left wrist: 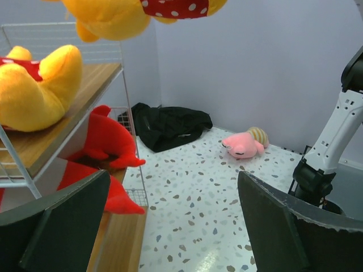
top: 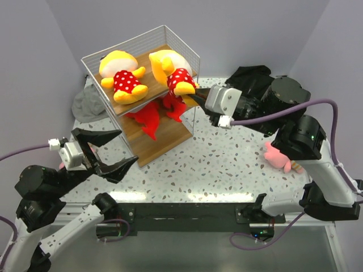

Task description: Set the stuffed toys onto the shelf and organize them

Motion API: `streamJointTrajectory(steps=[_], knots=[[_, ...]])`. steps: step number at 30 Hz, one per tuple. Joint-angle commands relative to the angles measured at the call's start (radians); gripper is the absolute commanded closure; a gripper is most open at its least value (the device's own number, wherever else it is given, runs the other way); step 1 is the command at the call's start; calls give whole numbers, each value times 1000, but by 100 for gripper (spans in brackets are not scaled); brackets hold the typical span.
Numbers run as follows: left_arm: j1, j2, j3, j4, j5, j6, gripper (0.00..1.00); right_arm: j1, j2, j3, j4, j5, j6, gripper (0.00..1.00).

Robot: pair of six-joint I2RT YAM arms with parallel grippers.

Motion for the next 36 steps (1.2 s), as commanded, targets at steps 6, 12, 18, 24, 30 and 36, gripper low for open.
streamJointTrajectory(steps=[6,12,18,24,30,36], knots=[[-5,-135,-155,-17,-74,-65,0,0,41,-74,5,-10,-492,100],[-5,-197,-225,-20,-89,-75,0,-3,101,-74,16,105,-598,100],[-5,-253,-260,-27,-96,-82,0,-69,137,-54,-9,49,-652,100],[-4,-313,-251,-35,-122,-80,0,-94,147,-72,-26,40,-716,90],[-4,-320,-249,-27,-113,-83,0,-118,160,-81,-27,-23,-744,86],[-5,-317,-257,-18,-102,-83,0,-129,165,-103,-3,-72,-778,86]])
